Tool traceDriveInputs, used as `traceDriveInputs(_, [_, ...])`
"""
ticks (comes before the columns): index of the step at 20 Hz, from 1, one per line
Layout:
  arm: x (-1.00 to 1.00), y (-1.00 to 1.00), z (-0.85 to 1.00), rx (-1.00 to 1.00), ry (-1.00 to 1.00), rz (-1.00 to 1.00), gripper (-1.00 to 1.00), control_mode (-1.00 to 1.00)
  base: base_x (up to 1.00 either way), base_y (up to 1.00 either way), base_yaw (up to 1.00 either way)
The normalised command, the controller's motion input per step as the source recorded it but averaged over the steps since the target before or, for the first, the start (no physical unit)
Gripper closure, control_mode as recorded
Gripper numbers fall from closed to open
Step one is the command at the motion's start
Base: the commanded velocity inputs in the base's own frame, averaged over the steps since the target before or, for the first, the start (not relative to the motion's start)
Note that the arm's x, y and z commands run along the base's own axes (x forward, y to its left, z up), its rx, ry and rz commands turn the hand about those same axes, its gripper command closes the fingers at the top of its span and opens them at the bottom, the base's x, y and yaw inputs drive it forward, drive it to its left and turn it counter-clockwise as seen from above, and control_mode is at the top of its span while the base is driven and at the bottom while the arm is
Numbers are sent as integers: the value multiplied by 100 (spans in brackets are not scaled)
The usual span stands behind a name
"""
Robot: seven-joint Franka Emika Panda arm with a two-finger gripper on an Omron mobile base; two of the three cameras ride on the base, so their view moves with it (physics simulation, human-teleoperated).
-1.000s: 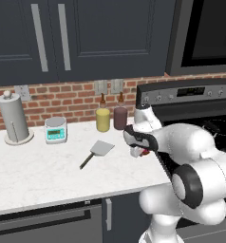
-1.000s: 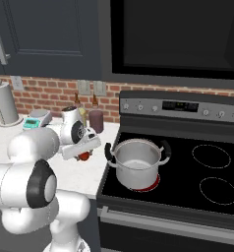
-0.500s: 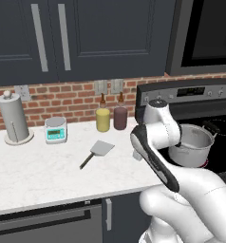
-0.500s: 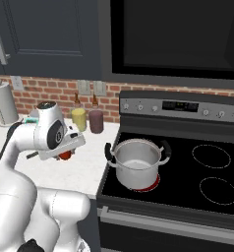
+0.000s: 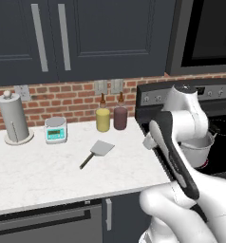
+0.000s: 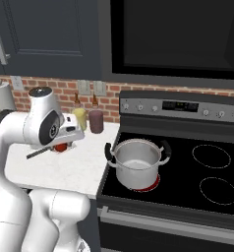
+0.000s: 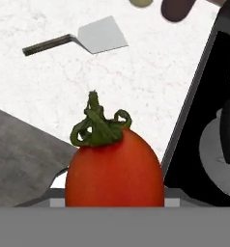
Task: Put the garlic and tomato in the pot. Retrieve the spatula and lightly stir the vegetables in the pot.
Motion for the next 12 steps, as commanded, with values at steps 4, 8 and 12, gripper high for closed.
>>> traceDriveInputs(4, [0,-72,59,2,10,-15,100,-100,0,0,0])
traceDriveInputs(8, [19,-100,7,0,15,-15,100,-100,0,0,0])
traceDriveInputs(12, [46,-100,-29,0,8,-14,100,-100,0,0,0])
